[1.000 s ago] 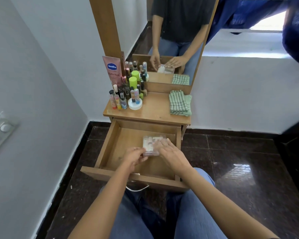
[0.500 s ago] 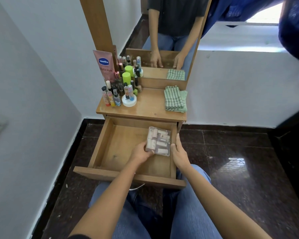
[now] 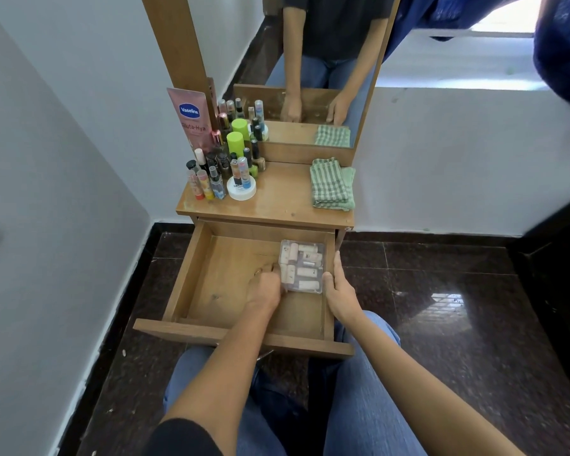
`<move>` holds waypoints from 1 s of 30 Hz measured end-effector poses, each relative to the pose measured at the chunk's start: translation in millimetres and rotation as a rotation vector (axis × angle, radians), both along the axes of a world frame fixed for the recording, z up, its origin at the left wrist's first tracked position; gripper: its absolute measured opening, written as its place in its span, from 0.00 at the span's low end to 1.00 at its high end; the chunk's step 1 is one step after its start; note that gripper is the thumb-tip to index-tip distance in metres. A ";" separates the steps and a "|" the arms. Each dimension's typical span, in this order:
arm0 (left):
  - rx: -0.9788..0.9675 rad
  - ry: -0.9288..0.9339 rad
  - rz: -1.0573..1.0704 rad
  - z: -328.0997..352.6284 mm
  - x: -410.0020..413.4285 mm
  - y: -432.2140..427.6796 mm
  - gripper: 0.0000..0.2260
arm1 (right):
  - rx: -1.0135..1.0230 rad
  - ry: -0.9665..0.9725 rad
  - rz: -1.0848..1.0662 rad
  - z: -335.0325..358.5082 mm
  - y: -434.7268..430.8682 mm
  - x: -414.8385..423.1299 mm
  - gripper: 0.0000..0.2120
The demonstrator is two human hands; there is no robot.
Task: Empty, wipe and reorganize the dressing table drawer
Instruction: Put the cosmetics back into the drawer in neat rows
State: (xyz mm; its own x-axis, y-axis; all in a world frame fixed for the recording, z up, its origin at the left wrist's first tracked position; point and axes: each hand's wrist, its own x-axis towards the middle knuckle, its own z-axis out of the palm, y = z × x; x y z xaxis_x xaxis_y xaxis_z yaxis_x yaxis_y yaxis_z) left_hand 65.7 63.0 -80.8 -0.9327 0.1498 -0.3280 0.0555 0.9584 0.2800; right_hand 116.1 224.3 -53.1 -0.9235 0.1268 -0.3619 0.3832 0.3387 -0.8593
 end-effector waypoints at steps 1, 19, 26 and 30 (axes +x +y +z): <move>-0.026 0.000 -0.009 0.1 0.4 -1.8 0.22 | 0.005 0.003 0.002 0.4 -0.6 0.1 0.27; 0.154 0.261 0.339 38.8 42.2 -159.8 0.25 | 0.423 0.628 0.113 51.5 -50.6 -49.6 0.19; 0.195 0.277 0.427 36.1 43.3 -157.3 0.24 | 0.297 0.631 0.201 92.5 -94.5 -147.4 0.19; 0.181 0.274 0.445 35.0 43.4 -156.8 0.22 | 0.343 0.650 0.183 96.9 -103.8 -189.2 0.21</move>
State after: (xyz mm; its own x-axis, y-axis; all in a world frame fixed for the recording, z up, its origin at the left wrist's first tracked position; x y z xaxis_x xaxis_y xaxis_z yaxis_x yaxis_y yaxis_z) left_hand 109.1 -93.8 -45.8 -0.9665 -0.2468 -0.0703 -0.2500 0.8440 0.4745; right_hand -73.1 120.5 43.8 -0.9545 -0.0417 0.2952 -0.2530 0.6369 -0.7282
